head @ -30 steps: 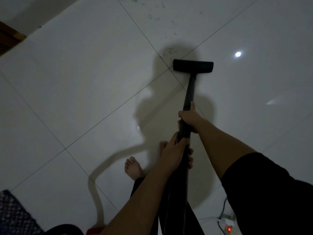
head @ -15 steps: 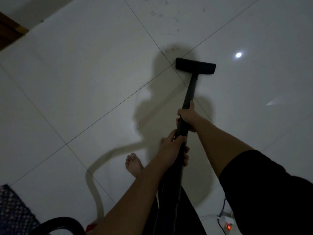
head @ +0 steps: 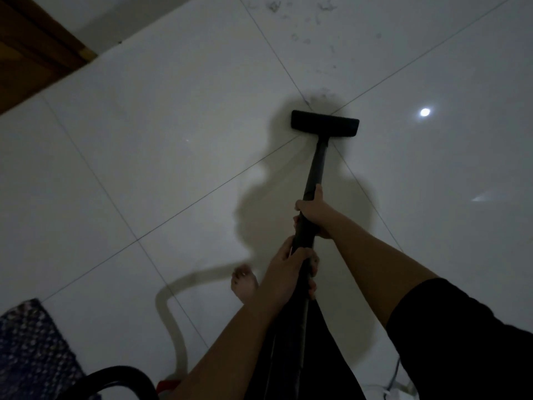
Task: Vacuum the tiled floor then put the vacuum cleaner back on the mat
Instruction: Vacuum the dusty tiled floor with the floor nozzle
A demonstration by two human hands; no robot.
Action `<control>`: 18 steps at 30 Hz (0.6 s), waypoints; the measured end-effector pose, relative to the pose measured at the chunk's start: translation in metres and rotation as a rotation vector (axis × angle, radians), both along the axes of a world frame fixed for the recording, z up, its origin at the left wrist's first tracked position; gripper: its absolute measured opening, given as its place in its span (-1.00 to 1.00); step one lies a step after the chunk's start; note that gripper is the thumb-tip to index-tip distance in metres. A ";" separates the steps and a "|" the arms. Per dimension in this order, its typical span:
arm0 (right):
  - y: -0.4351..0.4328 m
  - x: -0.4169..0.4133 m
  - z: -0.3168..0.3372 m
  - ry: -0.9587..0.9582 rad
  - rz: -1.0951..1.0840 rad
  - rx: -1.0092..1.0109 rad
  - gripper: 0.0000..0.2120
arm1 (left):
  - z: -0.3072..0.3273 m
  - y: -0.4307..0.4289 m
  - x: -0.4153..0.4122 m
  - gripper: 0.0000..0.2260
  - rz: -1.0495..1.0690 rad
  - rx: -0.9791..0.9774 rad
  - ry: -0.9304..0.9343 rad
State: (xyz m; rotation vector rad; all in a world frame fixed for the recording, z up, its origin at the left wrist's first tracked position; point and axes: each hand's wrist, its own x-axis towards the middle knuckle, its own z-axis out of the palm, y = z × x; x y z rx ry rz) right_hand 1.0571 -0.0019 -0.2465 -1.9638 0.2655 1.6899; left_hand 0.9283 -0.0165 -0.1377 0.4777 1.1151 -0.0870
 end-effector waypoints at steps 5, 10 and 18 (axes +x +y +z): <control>0.025 -0.010 -0.002 0.005 0.031 0.021 -0.17 | 0.001 0.018 -0.007 -0.81 0.049 0.034 -0.004; 0.035 -0.012 -0.006 -0.017 0.030 0.023 -0.18 | -0.002 0.028 -0.009 -0.79 0.021 0.057 -0.017; 0.048 0.013 -0.018 -0.061 0.008 0.047 -0.18 | -0.022 0.041 0.014 -0.69 -0.027 0.083 -0.022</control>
